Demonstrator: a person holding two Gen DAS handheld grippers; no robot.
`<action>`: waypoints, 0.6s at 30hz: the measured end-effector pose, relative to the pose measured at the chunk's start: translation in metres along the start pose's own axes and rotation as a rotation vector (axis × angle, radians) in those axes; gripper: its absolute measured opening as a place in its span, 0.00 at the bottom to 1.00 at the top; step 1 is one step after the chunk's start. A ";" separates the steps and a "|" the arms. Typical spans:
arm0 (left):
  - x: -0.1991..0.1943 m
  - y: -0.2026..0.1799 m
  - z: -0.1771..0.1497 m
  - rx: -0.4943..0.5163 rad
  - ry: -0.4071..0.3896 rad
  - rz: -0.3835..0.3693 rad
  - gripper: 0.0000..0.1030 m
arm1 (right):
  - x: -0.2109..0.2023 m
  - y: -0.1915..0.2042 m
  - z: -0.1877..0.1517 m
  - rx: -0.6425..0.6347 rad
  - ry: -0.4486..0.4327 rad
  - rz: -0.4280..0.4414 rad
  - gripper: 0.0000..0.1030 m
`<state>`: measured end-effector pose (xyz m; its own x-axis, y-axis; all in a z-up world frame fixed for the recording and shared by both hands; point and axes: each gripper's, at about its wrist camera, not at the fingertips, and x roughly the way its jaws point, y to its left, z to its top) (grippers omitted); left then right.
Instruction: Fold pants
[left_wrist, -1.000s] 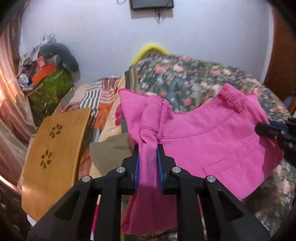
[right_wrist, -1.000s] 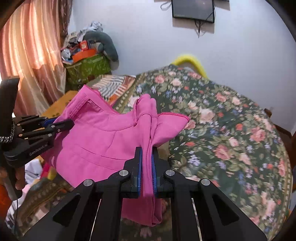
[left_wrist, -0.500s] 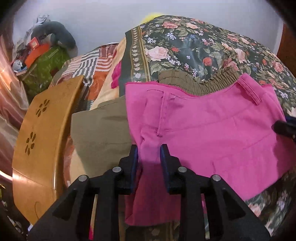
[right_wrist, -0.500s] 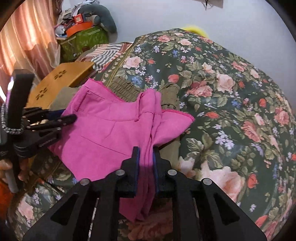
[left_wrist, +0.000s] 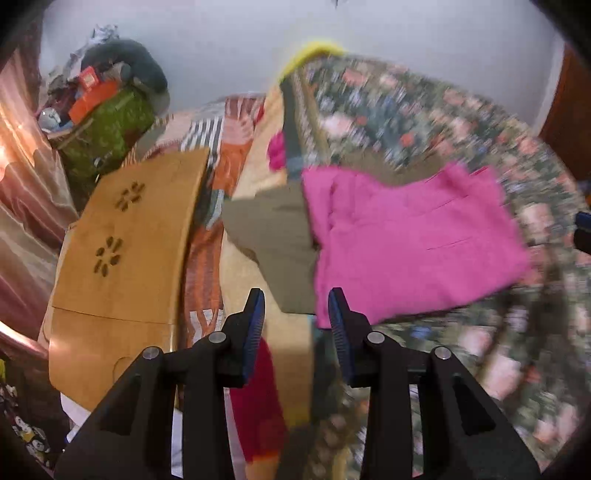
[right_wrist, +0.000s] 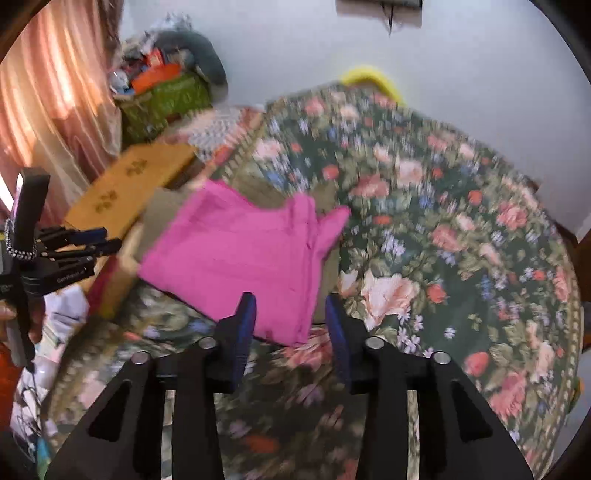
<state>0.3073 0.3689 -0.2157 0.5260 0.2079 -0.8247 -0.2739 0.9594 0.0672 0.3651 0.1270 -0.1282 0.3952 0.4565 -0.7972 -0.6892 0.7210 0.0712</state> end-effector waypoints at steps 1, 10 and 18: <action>-0.017 -0.001 0.000 0.000 -0.025 -0.014 0.35 | -0.013 0.005 0.000 -0.007 -0.027 0.002 0.35; -0.205 -0.025 -0.019 0.014 -0.335 -0.099 0.35 | -0.154 0.053 -0.006 -0.020 -0.333 0.014 0.35; -0.334 -0.043 -0.068 0.029 -0.592 -0.112 0.38 | -0.253 0.100 -0.045 -0.041 -0.566 0.030 0.35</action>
<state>0.0883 0.2453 0.0188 0.9116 0.1683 -0.3749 -0.1733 0.9847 0.0208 0.1692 0.0599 0.0536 0.6313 0.6926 -0.3489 -0.7237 0.6878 0.0559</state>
